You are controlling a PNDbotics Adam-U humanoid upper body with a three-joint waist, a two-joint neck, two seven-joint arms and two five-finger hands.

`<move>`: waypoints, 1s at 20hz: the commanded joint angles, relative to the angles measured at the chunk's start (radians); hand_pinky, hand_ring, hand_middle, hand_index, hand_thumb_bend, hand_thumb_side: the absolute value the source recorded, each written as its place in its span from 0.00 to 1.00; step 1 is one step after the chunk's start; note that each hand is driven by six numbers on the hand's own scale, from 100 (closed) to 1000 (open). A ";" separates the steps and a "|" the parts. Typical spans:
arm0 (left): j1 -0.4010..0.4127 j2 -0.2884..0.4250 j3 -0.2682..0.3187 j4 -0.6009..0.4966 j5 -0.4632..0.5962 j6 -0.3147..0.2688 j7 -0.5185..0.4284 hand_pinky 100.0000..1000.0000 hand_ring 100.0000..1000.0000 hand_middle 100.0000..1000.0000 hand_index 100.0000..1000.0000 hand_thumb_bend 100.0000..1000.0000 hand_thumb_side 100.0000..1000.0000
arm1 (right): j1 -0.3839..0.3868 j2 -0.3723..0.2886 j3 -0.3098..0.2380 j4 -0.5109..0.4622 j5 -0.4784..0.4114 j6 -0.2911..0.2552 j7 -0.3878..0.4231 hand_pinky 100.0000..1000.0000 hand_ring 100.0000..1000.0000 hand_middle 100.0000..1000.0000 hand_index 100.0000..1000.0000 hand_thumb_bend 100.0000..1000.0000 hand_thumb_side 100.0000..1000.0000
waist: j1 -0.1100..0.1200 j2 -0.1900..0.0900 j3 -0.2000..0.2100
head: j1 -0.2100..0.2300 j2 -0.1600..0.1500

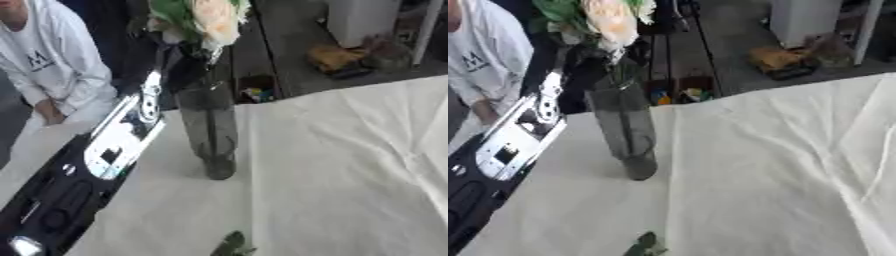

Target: Arrange flowers into the vase.

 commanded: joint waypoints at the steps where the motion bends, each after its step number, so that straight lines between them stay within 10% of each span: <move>1: -0.008 0.044 0.002 -0.033 0.014 0.000 -0.035 0.74 0.73 0.68 0.80 0.59 0.91 | -0.010 -0.012 -0.005 -0.018 -0.003 0.000 -0.004 0.77 0.60 0.38 0.83 0.00 0.97 | -0.008 -0.026 0.001 | -0.004 -0.008; 20: 0.009 0.075 -0.004 -0.055 0.038 0.045 -0.311 0.83 0.84 0.80 0.91 0.49 0.91 | -0.006 -0.011 -0.006 -0.018 -0.007 0.002 -0.012 0.78 0.60 0.38 0.83 0.00 0.98 | -0.007 -0.023 -0.006 | -0.001 -0.016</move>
